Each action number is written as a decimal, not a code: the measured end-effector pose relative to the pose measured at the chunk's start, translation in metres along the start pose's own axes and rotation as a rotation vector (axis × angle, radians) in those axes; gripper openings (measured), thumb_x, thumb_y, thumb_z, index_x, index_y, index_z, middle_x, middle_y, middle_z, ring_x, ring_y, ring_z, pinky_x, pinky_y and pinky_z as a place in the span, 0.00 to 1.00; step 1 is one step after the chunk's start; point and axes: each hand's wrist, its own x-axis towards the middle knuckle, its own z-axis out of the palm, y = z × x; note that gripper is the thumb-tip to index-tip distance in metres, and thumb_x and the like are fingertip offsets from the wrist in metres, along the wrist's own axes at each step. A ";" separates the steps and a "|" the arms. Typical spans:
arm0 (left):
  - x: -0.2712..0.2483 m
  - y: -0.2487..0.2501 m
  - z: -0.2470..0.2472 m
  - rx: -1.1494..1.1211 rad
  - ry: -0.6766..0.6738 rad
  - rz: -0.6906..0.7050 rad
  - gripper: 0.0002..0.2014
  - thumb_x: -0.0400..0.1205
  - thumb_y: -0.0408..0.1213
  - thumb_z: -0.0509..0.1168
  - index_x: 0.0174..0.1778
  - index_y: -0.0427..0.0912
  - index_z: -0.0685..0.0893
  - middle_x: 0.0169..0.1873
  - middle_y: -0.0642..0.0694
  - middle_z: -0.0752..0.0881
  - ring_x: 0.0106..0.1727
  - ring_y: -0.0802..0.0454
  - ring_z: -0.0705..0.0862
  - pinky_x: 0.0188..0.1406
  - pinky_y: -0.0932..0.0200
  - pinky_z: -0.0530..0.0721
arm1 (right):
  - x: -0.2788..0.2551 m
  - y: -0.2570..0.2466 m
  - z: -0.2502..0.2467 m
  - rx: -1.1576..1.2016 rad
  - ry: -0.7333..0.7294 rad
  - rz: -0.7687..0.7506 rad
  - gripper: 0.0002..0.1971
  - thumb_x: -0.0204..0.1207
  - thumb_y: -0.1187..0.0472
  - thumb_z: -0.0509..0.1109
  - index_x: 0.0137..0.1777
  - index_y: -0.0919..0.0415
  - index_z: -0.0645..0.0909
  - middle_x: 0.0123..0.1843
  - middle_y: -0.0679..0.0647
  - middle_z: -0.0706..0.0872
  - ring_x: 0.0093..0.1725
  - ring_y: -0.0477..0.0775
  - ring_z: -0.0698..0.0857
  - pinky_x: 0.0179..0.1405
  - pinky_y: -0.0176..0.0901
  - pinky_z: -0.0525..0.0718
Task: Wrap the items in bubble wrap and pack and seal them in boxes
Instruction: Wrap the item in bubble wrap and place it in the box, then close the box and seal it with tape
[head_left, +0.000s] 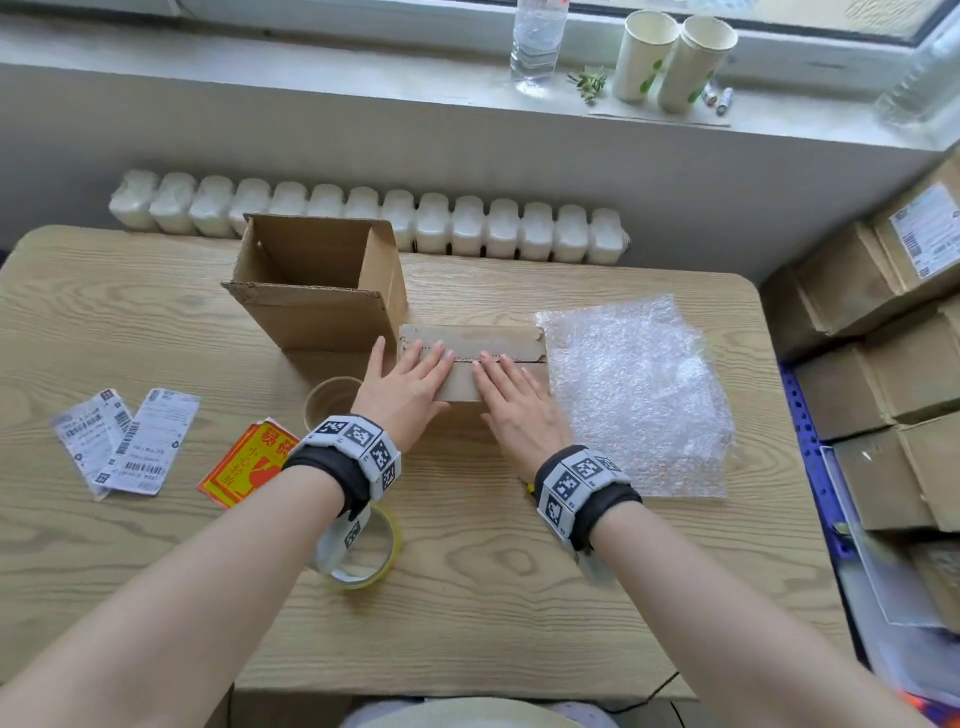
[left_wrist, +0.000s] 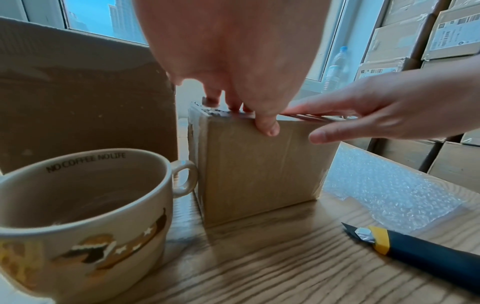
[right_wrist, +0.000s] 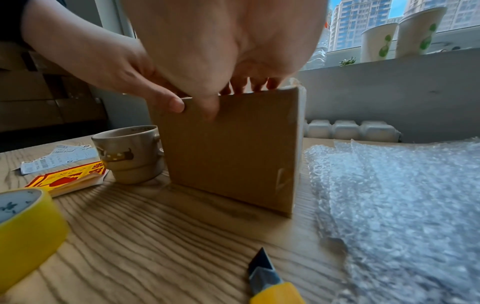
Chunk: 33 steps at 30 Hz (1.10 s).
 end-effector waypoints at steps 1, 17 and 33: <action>0.000 -0.001 0.001 0.001 0.003 0.015 0.31 0.87 0.52 0.47 0.83 0.45 0.45 0.84 0.48 0.50 0.84 0.50 0.48 0.81 0.41 0.40 | 0.000 -0.001 -0.001 0.007 -0.006 0.008 0.32 0.76 0.68 0.69 0.80 0.64 0.64 0.81 0.59 0.66 0.79 0.59 0.67 0.77 0.48 0.55; -0.121 -0.006 0.073 -0.150 -0.043 0.439 0.33 0.69 0.64 0.69 0.61 0.43 0.84 0.69 0.37 0.79 0.70 0.39 0.78 0.66 0.40 0.79 | -0.001 -0.019 -0.011 0.015 -0.165 0.145 0.38 0.77 0.71 0.56 0.84 0.58 0.43 0.86 0.51 0.43 0.84 0.51 0.44 0.82 0.44 0.41; -0.128 0.001 0.069 -0.045 -0.252 0.205 0.31 0.73 0.51 0.67 0.72 0.52 0.66 0.76 0.41 0.63 0.77 0.41 0.60 0.71 0.43 0.66 | 0.003 -0.016 -0.034 0.120 -0.337 0.141 0.41 0.75 0.75 0.56 0.85 0.56 0.42 0.86 0.48 0.42 0.84 0.49 0.43 0.82 0.43 0.43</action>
